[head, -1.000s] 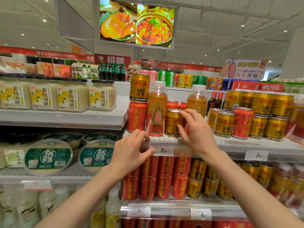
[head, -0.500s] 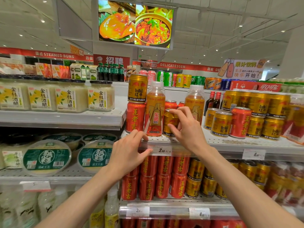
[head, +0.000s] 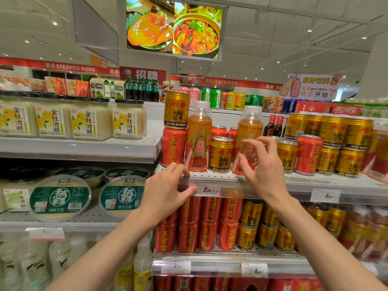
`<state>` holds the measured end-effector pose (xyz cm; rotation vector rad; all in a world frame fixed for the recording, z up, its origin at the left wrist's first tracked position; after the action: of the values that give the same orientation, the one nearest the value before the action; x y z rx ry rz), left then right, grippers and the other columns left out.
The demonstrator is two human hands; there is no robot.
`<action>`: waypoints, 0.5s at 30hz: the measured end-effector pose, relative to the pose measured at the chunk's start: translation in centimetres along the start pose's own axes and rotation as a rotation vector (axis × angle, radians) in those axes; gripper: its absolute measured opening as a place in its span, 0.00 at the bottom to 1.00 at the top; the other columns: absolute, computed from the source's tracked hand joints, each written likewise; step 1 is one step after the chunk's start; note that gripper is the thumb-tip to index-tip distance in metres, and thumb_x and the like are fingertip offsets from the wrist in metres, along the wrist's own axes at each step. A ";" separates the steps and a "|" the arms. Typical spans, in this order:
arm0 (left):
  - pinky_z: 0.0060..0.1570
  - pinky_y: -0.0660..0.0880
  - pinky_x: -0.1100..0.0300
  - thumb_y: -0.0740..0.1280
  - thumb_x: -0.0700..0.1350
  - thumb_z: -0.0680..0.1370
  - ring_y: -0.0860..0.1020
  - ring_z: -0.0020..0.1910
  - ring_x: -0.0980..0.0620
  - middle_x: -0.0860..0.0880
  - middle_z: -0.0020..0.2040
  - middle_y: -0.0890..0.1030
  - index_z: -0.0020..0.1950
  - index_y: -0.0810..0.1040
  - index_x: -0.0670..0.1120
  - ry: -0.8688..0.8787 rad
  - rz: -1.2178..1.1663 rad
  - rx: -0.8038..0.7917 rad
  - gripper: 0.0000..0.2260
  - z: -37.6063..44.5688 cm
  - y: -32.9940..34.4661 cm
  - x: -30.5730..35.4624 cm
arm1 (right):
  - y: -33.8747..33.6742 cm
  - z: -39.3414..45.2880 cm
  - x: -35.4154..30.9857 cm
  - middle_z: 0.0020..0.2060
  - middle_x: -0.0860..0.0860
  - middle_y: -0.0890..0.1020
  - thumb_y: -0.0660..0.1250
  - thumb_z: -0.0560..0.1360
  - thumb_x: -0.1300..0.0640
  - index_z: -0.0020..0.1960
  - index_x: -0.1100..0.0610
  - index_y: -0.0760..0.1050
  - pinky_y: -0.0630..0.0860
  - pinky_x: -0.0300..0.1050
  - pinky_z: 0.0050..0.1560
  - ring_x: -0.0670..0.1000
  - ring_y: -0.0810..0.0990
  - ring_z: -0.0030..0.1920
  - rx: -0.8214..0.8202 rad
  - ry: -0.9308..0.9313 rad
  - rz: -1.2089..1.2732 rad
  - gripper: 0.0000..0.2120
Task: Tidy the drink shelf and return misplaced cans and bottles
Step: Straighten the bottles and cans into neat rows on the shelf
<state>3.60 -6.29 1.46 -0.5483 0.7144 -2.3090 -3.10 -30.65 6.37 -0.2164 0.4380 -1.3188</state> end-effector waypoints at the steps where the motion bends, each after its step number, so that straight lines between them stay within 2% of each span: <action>1: 0.35 0.69 0.61 0.73 0.62 0.73 0.80 0.42 0.55 0.58 0.46 0.78 0.52 0.77 0.55 0.000 -0.001 0.001 0.15 0.0 0.0 0.0 | -0.2 -0.1 0.5 0.62 0.56 0.70 0.71 0.76 0.52 0.67 0.55 0.73 0.82 0.49 0.48 0.52 0.77 0.49 0.011 0.030 -0.009 0.21; 3: 0.34 0.71 0.60 0.73 0.62 0.73 0.79 0.42 0.55 0.58 0.45 0.78 0.52 0.77 0.54 0.000 0.000 0.008 0.15 0.0 0.0 0.0 | -0.1 -0.6 1.6 0.66 0.57 0.68 0.73 0.75 0.52 0.71 0.54 0.69 0.76 0.49 0.61 0.54 0.73 0.63 -0.019 0.076 -0.011 0.28; 4: 0.34 0.72 0.59 0.73 0.62 0.73 0.80 0.42 0.54 0.58 0.45 0.78 0.51 0.77 0.54 0.001 0.000 0.012 0.15 0.0 0.0 0.0 | 0.1 -1.0 1.9 0.69 0.57 0.66 0.74 0.74 0.52 0.74 0.53 0.66 0.73 0.48 0.64 0.55 0.70 0.67 -0.058 0.085 0.000 0.32; 6: 0.34 0.74 0.58 0.74 0.61 0.72 0.80 0.41 0.53 0.57 0.44 0.78 0.50 0.77 0.54 0.001 -0.001 0.023 0.15 -0.1 0.1 0.0 | 0.6 -1.7 2.1 0.73 0.56 0.62 0.74 0.74 0.51 0.78 0.51 0.59 0.72 0.50 0.64 0.56 0.69 0.70 -0.140 0.083 0.027 0.38; 8: 0.33 0.74 0.58 0.75 0.61 0.72 0.80 0.41 0.53 0.57 0.44 0.78 0.50 0.77 0.54 0.005 0.000 0.028 0.15 -0.1 0.1 0.0 | 0.9 -2.0 2.1 0.76 0.55 0.60 0.73 0.75 0.50 0.80 0.48 0.52 0.76 0.56 0.62 0.57 0.70 0.70 -0.172 0.098 0.048 0.42; 11: 0.32 0.72 0.59 0.75 0.61 0.72 0.80 0.40 0.54 0.58 0.44 0.78 0.50 0.77 0.54 0.013 0.000 0.029 0.15 -0.1 0.1 0.1 | 1.0 -2.0 2.1 0.78 0.53 0.61 0.73 0.75 0.46 0.81 0.43 0.43 0.75 0.59 0.61 0.56 0.71 0.71 -0.201 0.175 0.111 0.48; 15: 0.32 0.72 0.59 0.75 0.60 0.72 0.80 0.41 0.54 0.58 0.44 0.78 0.50 0.77 0.54 0.017 -0.001 0.024 0.15 -0.1 0.0 0.1 | 1.2 -2.2 1.7 0.76 0.52 0.65 0.73 0.75 0.45 0.81 0.40 0.40 0.74 0.59 0.61 0.55 0.72 0.70 -0.203 0.223 0.150 0.49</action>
<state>3.49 -6.30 1.45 -0.5191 0.6938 -2.3230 -2.61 -31.82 3.61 -0.2016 0.7645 -1.1547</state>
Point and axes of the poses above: each hand's wrist, its own z-axis towards the middle knuckle, its own y-axis out of the palm, x = y × z, the point moved 4 cm from there along z, towards the middle knuckle
